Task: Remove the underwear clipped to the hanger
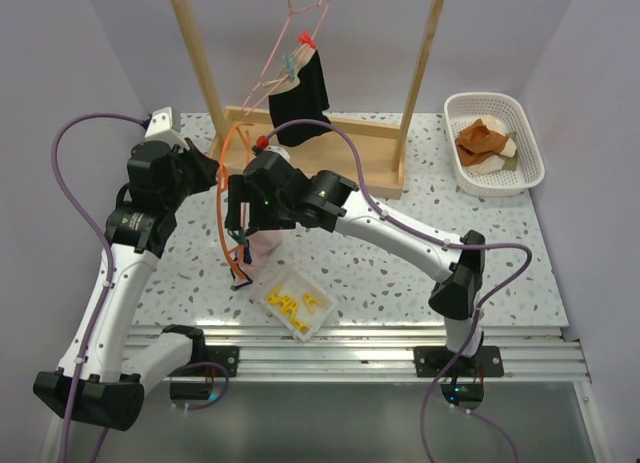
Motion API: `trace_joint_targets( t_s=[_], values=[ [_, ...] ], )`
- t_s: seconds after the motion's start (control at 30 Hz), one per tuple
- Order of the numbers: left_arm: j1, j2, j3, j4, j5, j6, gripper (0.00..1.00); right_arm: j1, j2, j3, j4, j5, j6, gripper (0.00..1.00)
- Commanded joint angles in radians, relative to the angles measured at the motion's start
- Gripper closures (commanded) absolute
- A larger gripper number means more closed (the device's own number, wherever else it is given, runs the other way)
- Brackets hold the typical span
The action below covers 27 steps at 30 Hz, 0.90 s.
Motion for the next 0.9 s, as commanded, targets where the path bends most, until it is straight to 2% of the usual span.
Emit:
trace_joint_targets(
  t_s=[0.0, 0.23, 0.53, 0.7, 0.87],
  values=[
    [0.006, -0.019, 0.015, 0.033, 0.002, 0.003, 1.0, 0.006, 0.053, 0.106, -0.081, 0.045, -0.003, 0.09],
    [0.006, -0.024, 0.02, 0.03, 0.007, -0.003, 1.0, 0.008, 0.077, 0.123, -0.114, 0.12, 0.012, 0.12],
    [0.006, -0.021, 0.009, 0.036, 0.028, -0.01, 1.0, 0.008, 0.17, 0.189, -0.117, 0.036, 0.014, 0.16],
    [0.006, -0.017, 0.009, 0.04, 0.028, -0.009, 1.0, 0.008, 0.175, 0.186, -0.092, 0.011, 0.011, 0.25],
    [0.006, -0.007, 0.008, 0.042, 0.031, -0.009, 1.0, 0.012, 0.208, 0.242, -0.115, -0.007, -0.018, 0.24]
  ],
)
